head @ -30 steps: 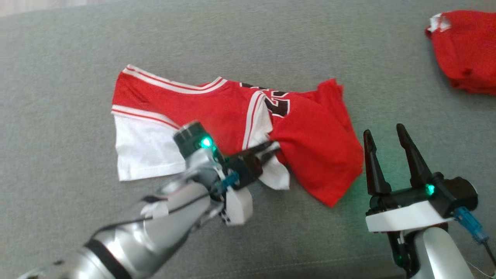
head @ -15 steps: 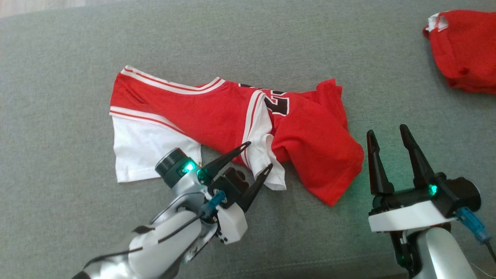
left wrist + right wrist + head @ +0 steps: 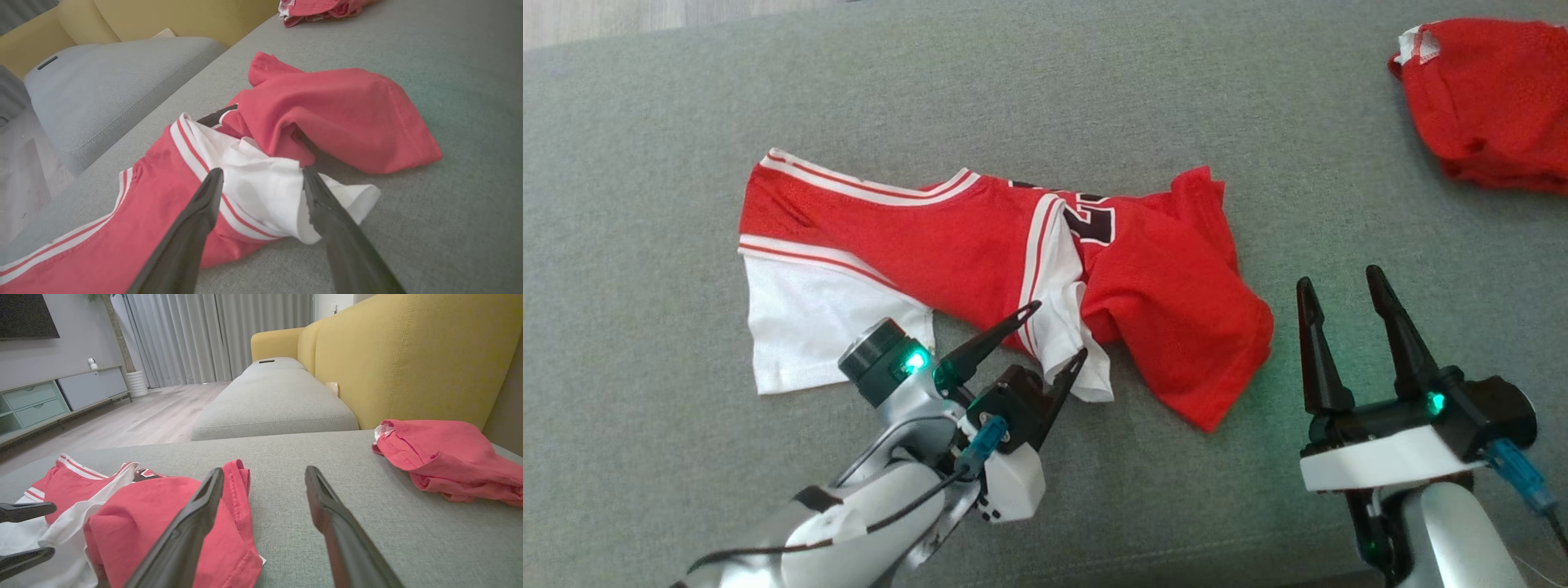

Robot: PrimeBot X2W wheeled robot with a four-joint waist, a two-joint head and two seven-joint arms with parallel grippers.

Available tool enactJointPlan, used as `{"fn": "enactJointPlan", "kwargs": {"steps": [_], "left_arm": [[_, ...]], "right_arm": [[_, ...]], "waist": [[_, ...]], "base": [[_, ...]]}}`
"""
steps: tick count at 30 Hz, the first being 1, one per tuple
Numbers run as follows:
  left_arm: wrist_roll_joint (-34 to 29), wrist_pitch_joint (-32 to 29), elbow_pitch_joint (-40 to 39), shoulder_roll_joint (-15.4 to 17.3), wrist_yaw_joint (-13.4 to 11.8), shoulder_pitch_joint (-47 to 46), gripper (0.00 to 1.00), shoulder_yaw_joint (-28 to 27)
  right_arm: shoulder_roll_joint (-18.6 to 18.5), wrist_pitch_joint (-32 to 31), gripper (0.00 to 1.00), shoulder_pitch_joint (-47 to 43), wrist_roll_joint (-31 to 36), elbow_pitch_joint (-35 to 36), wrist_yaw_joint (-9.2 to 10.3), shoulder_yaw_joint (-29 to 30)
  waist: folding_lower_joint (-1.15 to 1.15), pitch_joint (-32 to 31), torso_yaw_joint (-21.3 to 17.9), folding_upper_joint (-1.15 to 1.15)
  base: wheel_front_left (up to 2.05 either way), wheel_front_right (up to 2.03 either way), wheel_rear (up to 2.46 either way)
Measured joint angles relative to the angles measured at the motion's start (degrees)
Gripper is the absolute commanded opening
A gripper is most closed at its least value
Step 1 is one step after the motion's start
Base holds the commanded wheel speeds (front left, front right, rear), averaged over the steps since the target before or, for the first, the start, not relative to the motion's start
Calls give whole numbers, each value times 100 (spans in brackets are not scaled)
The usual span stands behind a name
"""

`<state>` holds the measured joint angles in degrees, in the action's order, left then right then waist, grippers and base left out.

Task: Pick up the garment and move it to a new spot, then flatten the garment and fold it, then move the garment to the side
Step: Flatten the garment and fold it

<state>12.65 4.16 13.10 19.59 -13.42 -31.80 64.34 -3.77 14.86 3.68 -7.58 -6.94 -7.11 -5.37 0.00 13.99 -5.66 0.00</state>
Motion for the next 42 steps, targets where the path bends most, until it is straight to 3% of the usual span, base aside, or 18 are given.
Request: {"fn": "enactJointPlan", "kwargs": {"steps": [2,3,4,5,6,7,15,22,25,31,41,42], "left_arm": [[2,-21,-64,21,-31,2,100,-5],[10,-66,-92,32,-44,3,89,-12],[24,-87,-125,51,-78,5,51,-16],[27,-88,-175,76,-116,10,36,-26],[31,-87,-205,93,-147,13,11,-41],[68,-87,-227,109,-165,15,0,-48],[480,35,-222,136,-180,207,0,-304],[1099,768,-511,289,-546,263,0,-1271],[1430,967,-739,533,-567,467,0,-1862],[1474,1015,-927,694,-514,563,0,-2448],[1277,1033,-1015,666,-312,589,0,-2791],[1261,1033,-1015,661,-274,589,0,-2810]], "right_arm": [[0,0,100,-1,0,1,0,10],[0,0,100,-2,0,1,0,11],[0,0,100,-6,0,1,0,12],[0,0,100,-18,0,1,0,12],[0,0,100,-38,0,2,0,14],[0,0,100,-67,0,2,0,15],[-2,0,100,-105,0,2,0,18],[-65,0,100,-259,-80,-204,0,-3],[-164,-1,100,-619,-391,-671,0,-383],[-481,-8,100,-665,-1001,-1125,0,-1227],[-789,25,100,-138,-1771,-1477,0,-2011],[-803,26,79,-88,-1813,-1512,0,-2057]], "waist": [[0,-3,-8,0],[0,-7,-11,0],[0,-14,-14,0],[0,-21,-16,0],[0,-30,-16,0],[0,-37,-13,0],[0,-33,29,0],[0,-20,150,0],[0,15,242,0],[0,142,274,0],[0,292,291,0],[0,297,296,0]], "base": [[0,0,0],[0,0,0],[0,0,0],[0,0,0],[0,0,0],[0,0,0],[0,0,0],[0,0,0],[0,0,0],[0,0,0],[0,0,0],[0,0,0]]}}
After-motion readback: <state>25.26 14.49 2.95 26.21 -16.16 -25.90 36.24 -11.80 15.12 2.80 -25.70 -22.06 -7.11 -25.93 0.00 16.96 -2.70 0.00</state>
